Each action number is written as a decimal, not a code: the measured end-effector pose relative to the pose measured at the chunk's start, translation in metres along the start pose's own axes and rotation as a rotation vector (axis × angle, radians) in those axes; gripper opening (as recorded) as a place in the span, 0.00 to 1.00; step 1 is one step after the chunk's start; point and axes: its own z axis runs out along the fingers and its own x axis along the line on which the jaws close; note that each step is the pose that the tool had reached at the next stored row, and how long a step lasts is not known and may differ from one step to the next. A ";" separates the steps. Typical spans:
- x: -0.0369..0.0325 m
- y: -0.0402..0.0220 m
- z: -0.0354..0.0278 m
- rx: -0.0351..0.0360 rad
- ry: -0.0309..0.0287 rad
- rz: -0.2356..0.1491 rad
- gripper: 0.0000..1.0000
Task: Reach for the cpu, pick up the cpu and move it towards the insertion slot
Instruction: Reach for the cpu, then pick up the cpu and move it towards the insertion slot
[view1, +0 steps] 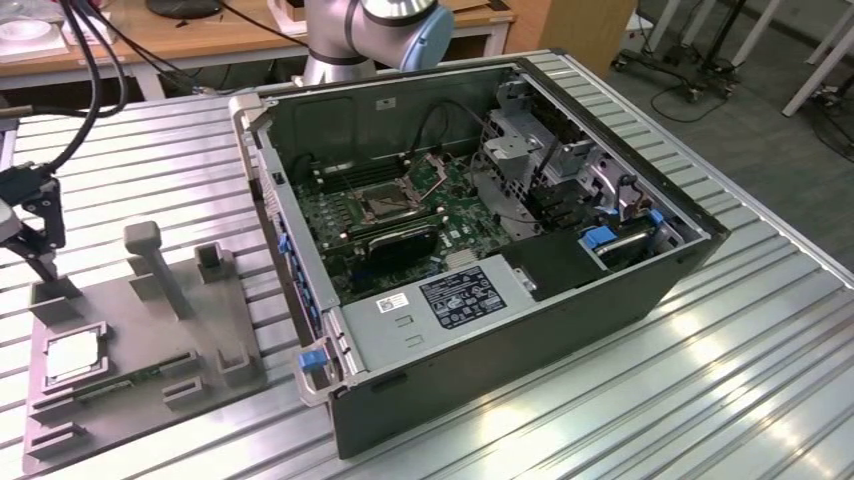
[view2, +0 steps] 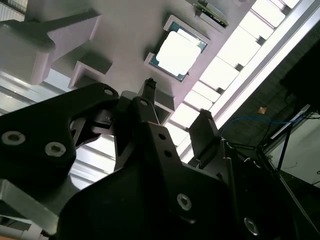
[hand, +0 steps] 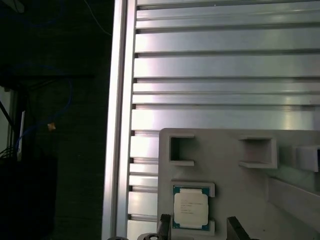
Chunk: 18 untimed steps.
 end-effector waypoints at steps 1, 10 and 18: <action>0.0000 -0.0001 0.0019 0.0000 0.0000 0.000 0.55; 0.0002 -0.0008 0.0144 0.0009 0.0000 0.000 0.63; 0.0001 -0.0015 0.0223 0.0009 -0.0001 0.000 0.69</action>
